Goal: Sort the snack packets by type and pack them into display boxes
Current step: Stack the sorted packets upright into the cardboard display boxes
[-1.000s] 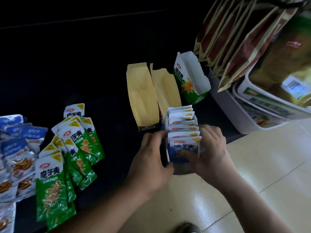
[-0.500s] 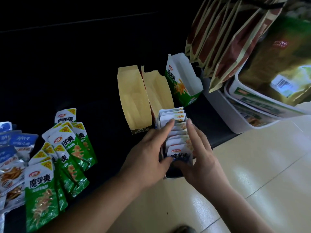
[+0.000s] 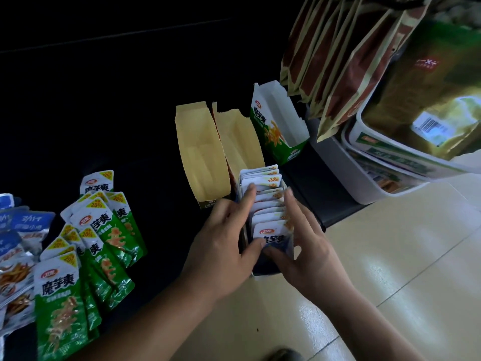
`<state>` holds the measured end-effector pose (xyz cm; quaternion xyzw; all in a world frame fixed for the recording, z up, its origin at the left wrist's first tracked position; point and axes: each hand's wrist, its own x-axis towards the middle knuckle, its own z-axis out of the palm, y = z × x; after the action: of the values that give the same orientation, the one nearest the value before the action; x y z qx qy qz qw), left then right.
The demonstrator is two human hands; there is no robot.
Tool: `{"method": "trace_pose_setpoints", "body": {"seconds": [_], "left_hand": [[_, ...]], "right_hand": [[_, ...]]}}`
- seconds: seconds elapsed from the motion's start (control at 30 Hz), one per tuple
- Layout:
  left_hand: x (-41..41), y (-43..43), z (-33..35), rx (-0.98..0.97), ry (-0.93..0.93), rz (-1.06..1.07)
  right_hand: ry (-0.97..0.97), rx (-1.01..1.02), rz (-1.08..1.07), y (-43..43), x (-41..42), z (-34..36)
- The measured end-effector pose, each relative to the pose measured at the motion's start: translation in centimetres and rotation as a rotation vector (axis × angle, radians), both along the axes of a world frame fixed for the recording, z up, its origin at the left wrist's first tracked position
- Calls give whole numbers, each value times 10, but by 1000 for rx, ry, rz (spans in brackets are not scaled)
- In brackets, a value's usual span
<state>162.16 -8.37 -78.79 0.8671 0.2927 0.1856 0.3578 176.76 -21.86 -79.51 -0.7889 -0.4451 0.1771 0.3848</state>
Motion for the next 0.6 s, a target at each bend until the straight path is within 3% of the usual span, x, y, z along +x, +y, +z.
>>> {"method": "trace_pose_setpoints", "body": {"seconds": [0.13,0.23,0.43,0.6], "left_hand": [[-2,-4,-3,-198,33,85],[2,-16,-5,-386,110,50],[30,-36,0,-486,163,-16],[64,-24,-1,-539,129,-22]], "right_hand": [[263,-110,-122,4,-6,2],[280,-144,-195,1,-13,1],[323,-160,-397,-17,-4,4],[317,-110,-429,-13,23,2]]}}
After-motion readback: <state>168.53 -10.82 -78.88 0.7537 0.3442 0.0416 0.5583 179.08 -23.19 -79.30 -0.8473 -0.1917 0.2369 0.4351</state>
